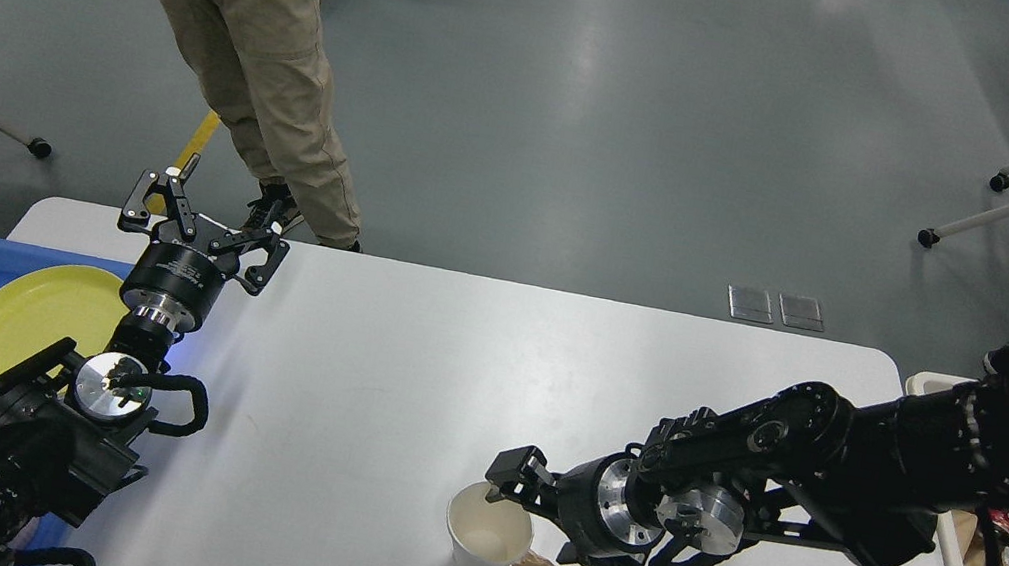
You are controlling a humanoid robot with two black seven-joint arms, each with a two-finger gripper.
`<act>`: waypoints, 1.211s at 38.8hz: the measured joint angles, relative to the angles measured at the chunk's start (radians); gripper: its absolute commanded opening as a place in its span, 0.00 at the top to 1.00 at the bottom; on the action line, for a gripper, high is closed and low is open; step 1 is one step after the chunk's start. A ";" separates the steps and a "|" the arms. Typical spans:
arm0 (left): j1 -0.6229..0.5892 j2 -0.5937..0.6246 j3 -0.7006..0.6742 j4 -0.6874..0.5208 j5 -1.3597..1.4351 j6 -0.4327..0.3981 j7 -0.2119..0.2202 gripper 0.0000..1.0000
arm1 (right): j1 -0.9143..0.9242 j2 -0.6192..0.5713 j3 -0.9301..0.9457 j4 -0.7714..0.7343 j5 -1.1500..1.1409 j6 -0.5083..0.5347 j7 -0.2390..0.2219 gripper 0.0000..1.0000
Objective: Tidy desktop
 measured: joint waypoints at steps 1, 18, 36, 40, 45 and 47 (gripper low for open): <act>0.000 0.000 0.000 0.000 0.000 0.000 0.000 0.04 | -0.004 0.004 0.000 -0.003 -0.002 -0.010 0.007 0.45; 0.000 0.000 0.000 0.000 0.000 0.000 0.001 0.04 | -0.027 0.032 -0.003 0.003 -0.013 -0.034 0.029 1.00; 0.000 0.000 0.000 0.000 0.000 0.000 0.000 0.04 | -0.007 0.039 0.003 0.010 -0.013 -0.029 0.030 1.00; 0.000 0.000 0.000 0.000 0.000 0.000 0.000 0.04 | 0.000 0.038 0.003 0.010 -0.013 -0.028 0.030 1.00; 0.000 0.000 0.000 0.000 0.000 0.000 0.000 0.04 | 0.009 0.033 0.003 0.011 -0.013 -0.028 0.030 1.00; 0.000 0.000 0.000 0.000 0.000 0.000 0.000 0.04 | 0.016 0.031 0.003 0.011 -0.013 -0.028 0.030 1.00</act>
